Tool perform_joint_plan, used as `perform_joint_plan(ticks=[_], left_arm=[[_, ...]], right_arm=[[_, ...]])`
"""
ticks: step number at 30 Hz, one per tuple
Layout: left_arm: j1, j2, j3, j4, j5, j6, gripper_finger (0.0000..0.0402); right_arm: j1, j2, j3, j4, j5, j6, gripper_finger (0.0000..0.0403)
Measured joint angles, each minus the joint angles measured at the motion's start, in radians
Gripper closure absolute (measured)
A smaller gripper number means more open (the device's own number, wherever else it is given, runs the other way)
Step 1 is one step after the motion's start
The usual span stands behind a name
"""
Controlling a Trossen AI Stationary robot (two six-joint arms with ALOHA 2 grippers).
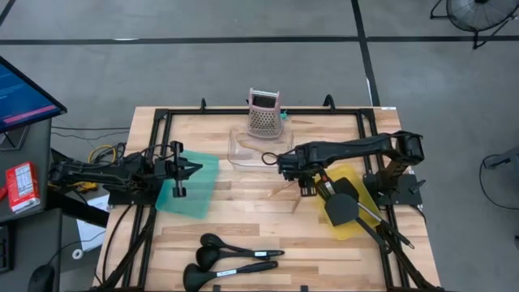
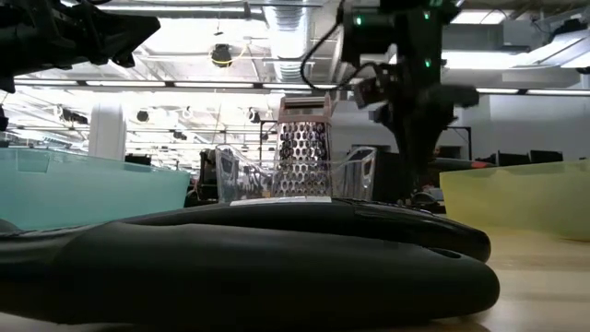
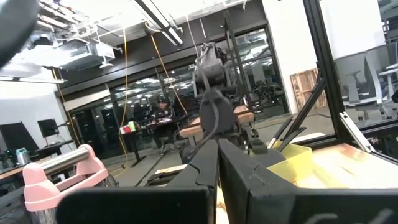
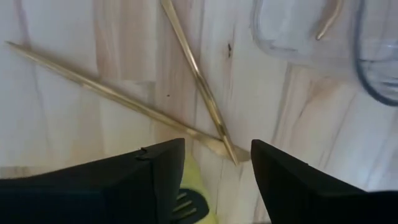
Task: Pick & Place Kitchen Items
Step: Put the gold knife into the transparent bin
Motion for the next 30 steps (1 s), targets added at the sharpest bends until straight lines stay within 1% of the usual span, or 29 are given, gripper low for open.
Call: perform_joint_plan(ticks=[3, 11, 17, 24, 30], left_arm=[[0.0, 0.0, 0.0, 0.0, 0.0, 0.0, 0.04], [0.0, 0.0, 0.0, 0.0, 0.0, 0.0, 0.04], [0.0, 0.0, 0.0, 0.0, 0.0, 0.0, 0.04], [0.0, 0.0, 0.0, 0.0, 0.0, 0.0, 0.04], [0.0, 0.0, 0.0, 0.0, 0.0, 0.0, 0.04]], right_arm=[[-0.013, 0.0, -0.042, 0.065, -0.002, -0.014, 0.0222], [-0.011, 0.0, -0.093, 0.208, -0.026, -0.09, 0.0225], [-0.013, 0.0, -0.108, 0.222, -0.026, -0.113, 0.0231], [-0.013, 0.004, -0.108, 0.279, -0.035, -0.112, 0.0237], [-0.005, 0.07, -0.102, 0.284, -0.034, -0.11, 0.0236]])
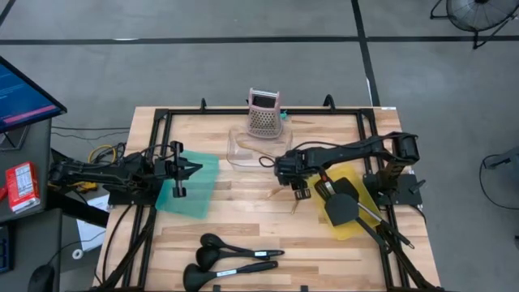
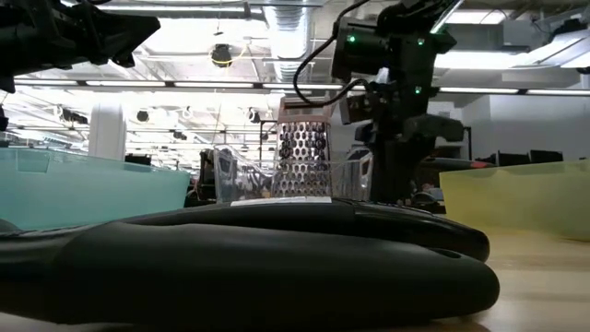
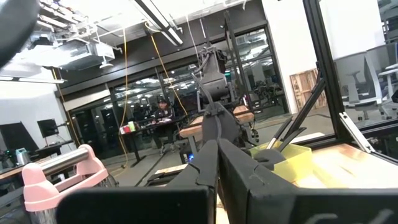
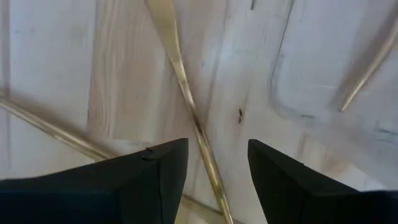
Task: Pick & Place Kitchen Items
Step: Put the gold knife into the transparent bin
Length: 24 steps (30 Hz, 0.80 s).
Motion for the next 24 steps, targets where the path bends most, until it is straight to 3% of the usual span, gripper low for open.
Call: perform_joint_plan(ticks=[6, 14, 18, 24], left_arm=[[0.0, 0.0, 0.0, 0.0, 0.0, 0.0, 0.04], [0.0, 0.0, 0.0, 0.0, 0.0, 0.0, 0.04], [0.0, 0.0, 0.0, 0.0, 0.0, 0.0, 0.04], [0.0, 0.0, 0.0, 0.0, 0.0, 0.0, 0.04]], right_arm=[[0.006, 0.016, 0.014, -0.008, 0.008, 0.02, 0.0236], [0.011, -0.09, 0.054, -0.016, -0.02, 0.084, 0.0242], [-0.001, -0.153, 0.072, -0.036, 0.004, 0.197, 0.0243], [-0.02, -0.216, 0.077, -0.114, 0.014, 0.507, 0.024]])
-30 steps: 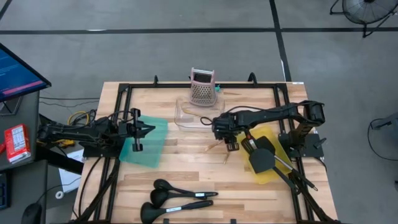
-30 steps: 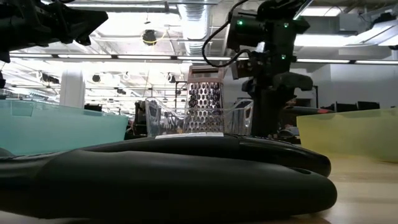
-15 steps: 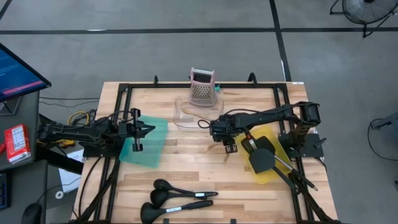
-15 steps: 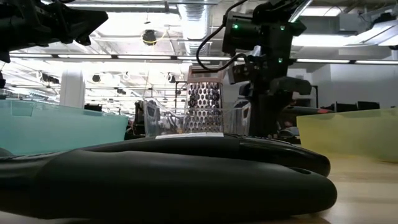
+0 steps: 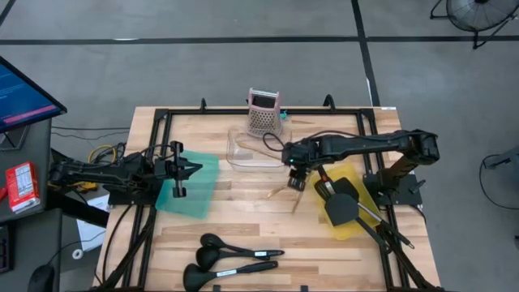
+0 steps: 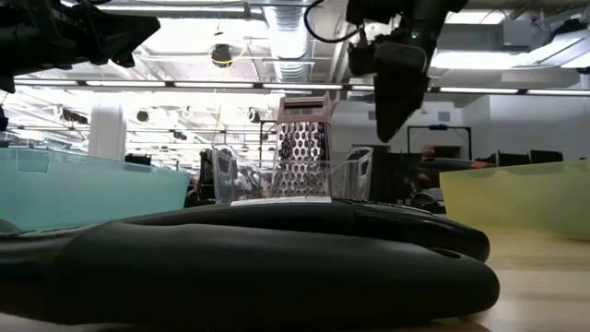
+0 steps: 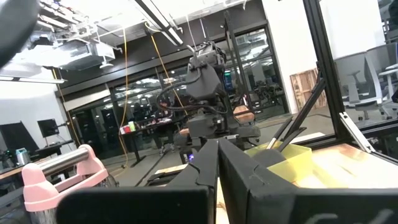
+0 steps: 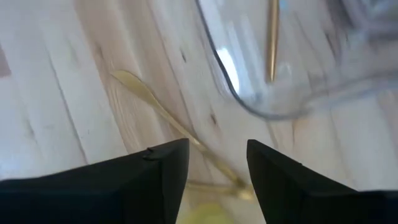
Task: Pick & Place Kitchen Items
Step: Put the gold knife into the transparent bin
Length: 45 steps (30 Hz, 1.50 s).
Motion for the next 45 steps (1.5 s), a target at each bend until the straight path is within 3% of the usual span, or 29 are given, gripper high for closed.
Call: perform_joint_plan(ticks=[4, 11, 21, 30, 37, 45], left_arm=[[0.0, 0.0, 0.0, 0.0, 0.0, 0.0, 0.04], [0.0, 0.0, 0.0, 0.0, 0.0, 0.0, 0.04], [0.0, 0.012, 0.0, 0.007, 0.0, 0.0, 0.04], [0.0, 0.019, 0.0, 0.008, 0.0, 0.0, 0.04], [0.0, 0.019, 0.0, 0.01, 0.0, 0.0, 0.04], [0.0, 0.019, 0.0, 0.016, 0.0, 0.0, 0.04]], right_arm=[[-0.001, 0.001, -0.001, -0.055, 0.002, 0.067, 0.0219], [0.027, 0.06, -0.054, -0.022, 0.076, 0.017, 0.0177], [0.041, 0.242, -0.083, 0.02, 0.041, -0.051, 0.0188], [0.052, 0.29, -0.079, 0.052, 0.011, -0.131, 0.0202], [0.07, 0.291, -0.08, 0.118, -0.076, -0.169, 0.025], [0.108, 0.293, -0.079, 0.176, -0.088, -0.169, 0.0372]])
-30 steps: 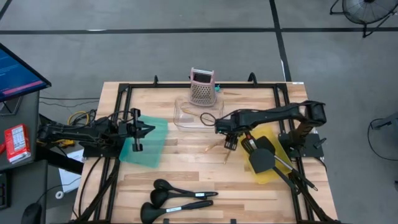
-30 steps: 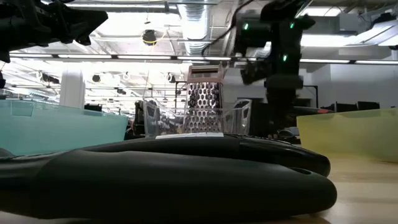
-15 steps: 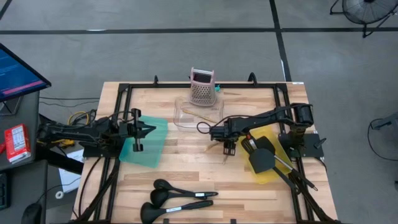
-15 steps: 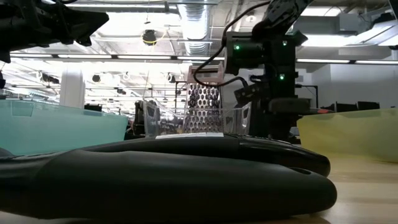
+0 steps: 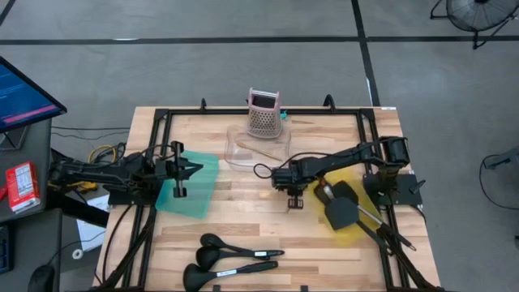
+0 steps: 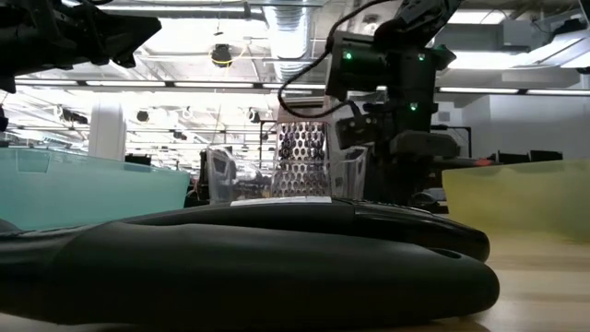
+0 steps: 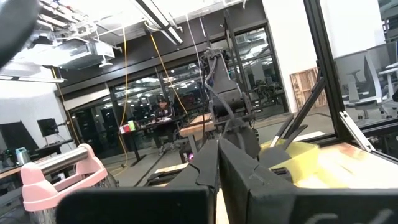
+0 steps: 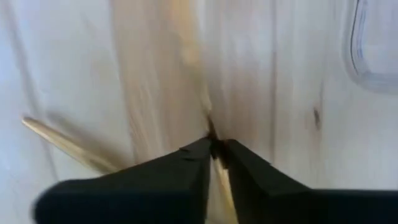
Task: Pick & Place Kitchen Items
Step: Put the gold knife into the transparent bin
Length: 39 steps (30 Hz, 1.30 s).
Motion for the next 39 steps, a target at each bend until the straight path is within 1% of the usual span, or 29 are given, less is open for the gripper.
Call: perform_joint_plan(ticks=[1, 3, 8, 14, 24, 27, 33, 39], left_arm=[[0.0, 0.0, 0.0, 0.0, 0.0, 0.0, 0.04], [0.0, 0.0, 0.0, 0.0, 0.0, 0.0, 0.04], [0.0, 0.0, 0.0, 0.0, 0.0, 0.0, 0.04], [0.0, 0.0, 0.0, 0.0, 0.0, 0.0, 0.04], [0.0, 0.0, 0.0, 0.0, 0.0, 0.0, 0.04], [0.0, 0.0, 0.0, 0.0, 0.0, 0.0, 0.04], [0.0, 0.0, 0.0, 0.0, 0.0, 0.0, 0.04], [0.0, 0.0, 0.0, 0.001, 0.0, 0.0, 0.04]], right_arm=[[0.006, 0.0, 0.001, 0.005, -0.002, 0.001, 0.0384], [0.02, 0.0, 0.0, 0.011, -0.012, 0.003, 0.0394], [0.042, 0.0, -0.001, 0.046, -0.013, 0.004, 0.0384], [0.043, -0.001, 0.011, 0.036, -0.003, -0.009, 0.0396], [0.067, -0.005, 0.097, 0.041, 0.004, -0.075, 0.0401], [0.072, -0.005, 0.117, 0.009, 0.004, -0.075, 0.0397], [0.102, -0.006, 0.153, -0.109, 0.007, -0.066, 0.039], [0.129, -0.007, 0.172, -0.206, 0.035, 0.09, 0.0394]])
